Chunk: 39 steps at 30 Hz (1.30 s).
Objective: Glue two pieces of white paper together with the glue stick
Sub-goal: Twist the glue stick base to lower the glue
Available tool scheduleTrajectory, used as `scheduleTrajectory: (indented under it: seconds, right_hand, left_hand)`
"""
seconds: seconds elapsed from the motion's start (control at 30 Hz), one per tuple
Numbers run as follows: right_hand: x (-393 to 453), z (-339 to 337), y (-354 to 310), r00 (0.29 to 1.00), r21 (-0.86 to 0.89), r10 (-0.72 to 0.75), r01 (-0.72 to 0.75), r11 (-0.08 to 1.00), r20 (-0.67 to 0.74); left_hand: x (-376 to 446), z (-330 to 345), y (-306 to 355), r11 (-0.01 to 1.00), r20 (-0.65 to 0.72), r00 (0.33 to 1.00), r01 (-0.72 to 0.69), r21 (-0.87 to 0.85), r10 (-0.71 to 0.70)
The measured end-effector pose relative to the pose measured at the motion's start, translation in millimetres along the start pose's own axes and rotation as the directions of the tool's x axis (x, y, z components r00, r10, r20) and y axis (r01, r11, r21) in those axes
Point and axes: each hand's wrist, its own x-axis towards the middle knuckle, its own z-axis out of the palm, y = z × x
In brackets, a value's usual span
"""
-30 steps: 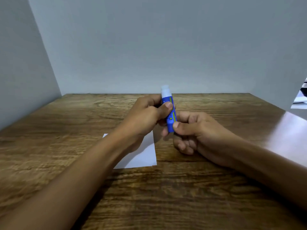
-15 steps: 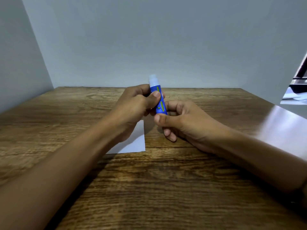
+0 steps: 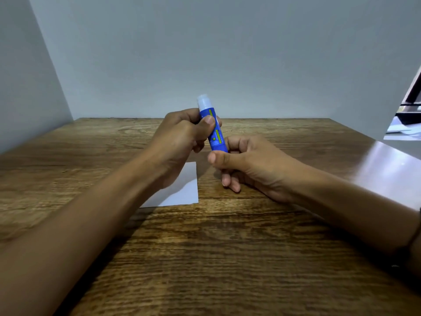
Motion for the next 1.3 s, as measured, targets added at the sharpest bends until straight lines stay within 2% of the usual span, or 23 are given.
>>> scheduleTrajectory:
  seconds: [0.13,0.2,0.5,0.73,0.8,0.97,1.17,1.3]
  right_hand:
    - [-1,-5,-4,0.991,0.136,0.0,-0.019,0.991,0.137]
    - [-2,-8,-4,0.986,0.148,0.006,-0.032,0.988,0.168]
    - [-1,-1,-1,1.0,0.015,0.017,-0.017,1.0,0.0]
    - [-3,-10,-6,0.975,0.162,0.014,-0.05,0.986,0.22]
    - [-3,-9,-6,0.979,0.141,0.016,-0.046,0.989,0.204]
    - [-1,-4,-1,0.998,0.049,0.009,-0.012,0.999,0.059]
    - [-1,-12,-4,0.969,0.17,-0.004,-0.04,0.985,0.249]
    - [-1,-10,-2,0.982,0.141,0.015,-0.042,0.989,0.19]
  left_hand:
    - [-2,0,0,1.0,0.038,0.999,0.001,0.003,-0.001]
    - [-2,0,0,1.0,0.038,0.999,0.005,-0.003,-0.005]
    - [-3,3,3,1.0,0.02,1.0,-0.002,0.019,0.002]
    - [-4,3,5,1.0,0.053,0.999,-0.006,0.01,0.005]
    - [-4,3,4,0.999,0.047,0.999,-0.011,0.031,0.01]
    - [-3,4,5,0.999,0.027,0.999,-0.021,0.025,0.02]
    - [-2,-1,6,0.999,0.023,0.999,-0.026,0.019,0.025]
    - [-3,1,6,0.999,0.03,0.999,-0.027,0.037,0.026]
